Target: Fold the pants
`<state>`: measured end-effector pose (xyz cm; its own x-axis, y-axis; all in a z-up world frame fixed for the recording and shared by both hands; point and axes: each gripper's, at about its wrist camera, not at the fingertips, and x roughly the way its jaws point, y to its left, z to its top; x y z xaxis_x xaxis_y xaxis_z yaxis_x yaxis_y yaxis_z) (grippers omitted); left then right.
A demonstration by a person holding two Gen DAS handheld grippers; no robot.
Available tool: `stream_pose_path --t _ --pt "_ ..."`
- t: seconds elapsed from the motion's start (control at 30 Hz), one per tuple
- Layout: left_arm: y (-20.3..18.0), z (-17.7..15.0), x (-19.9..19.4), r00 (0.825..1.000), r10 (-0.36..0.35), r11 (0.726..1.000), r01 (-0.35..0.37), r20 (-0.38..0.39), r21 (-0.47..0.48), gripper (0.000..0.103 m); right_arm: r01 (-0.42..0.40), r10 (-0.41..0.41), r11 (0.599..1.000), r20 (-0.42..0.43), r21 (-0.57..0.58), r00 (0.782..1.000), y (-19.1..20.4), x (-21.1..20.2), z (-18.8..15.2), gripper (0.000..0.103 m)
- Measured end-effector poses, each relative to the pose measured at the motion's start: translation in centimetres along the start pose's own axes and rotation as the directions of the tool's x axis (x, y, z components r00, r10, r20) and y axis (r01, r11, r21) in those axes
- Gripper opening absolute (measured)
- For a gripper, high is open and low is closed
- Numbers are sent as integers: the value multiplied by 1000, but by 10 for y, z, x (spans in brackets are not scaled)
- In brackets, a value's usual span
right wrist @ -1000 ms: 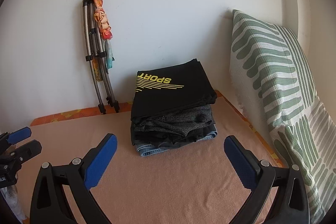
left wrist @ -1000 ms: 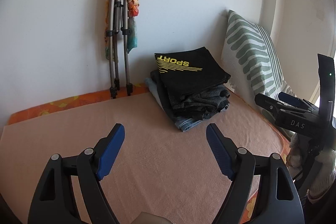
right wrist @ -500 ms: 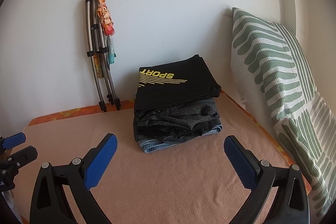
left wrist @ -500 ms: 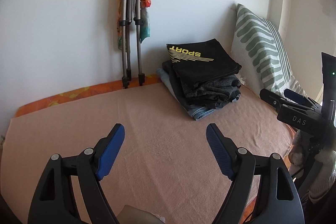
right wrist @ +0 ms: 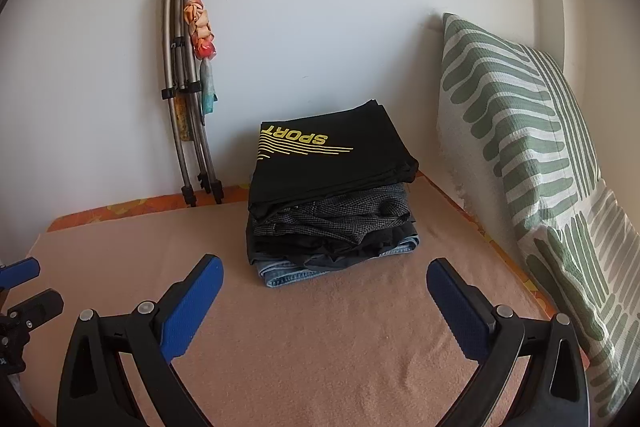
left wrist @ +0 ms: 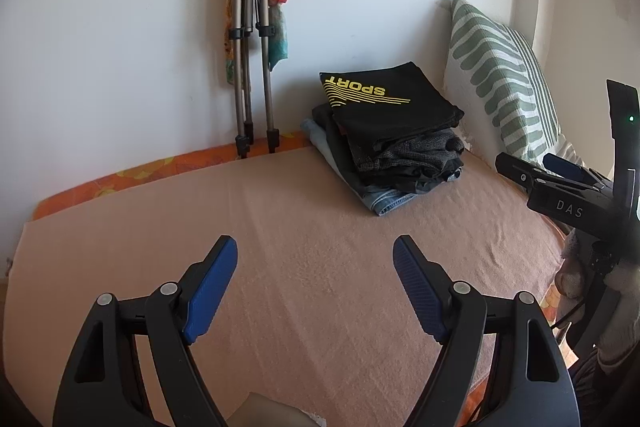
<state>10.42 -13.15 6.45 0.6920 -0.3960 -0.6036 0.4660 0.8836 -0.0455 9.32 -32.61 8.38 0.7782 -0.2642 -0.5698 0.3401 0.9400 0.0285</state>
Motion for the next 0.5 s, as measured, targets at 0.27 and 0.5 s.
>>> stream_pose_path --t 0.27,0.5 --pt "0 -1 -4 1000 3 1000 -3 6 2 80 2 -2 1000 -1 -4 1000 1 1 -1 103" --pt "-2 -1 -5 1000 -1 1000 1 6 6 80 1 -1 1000 -4 -12 1000 2 2 -1 103"
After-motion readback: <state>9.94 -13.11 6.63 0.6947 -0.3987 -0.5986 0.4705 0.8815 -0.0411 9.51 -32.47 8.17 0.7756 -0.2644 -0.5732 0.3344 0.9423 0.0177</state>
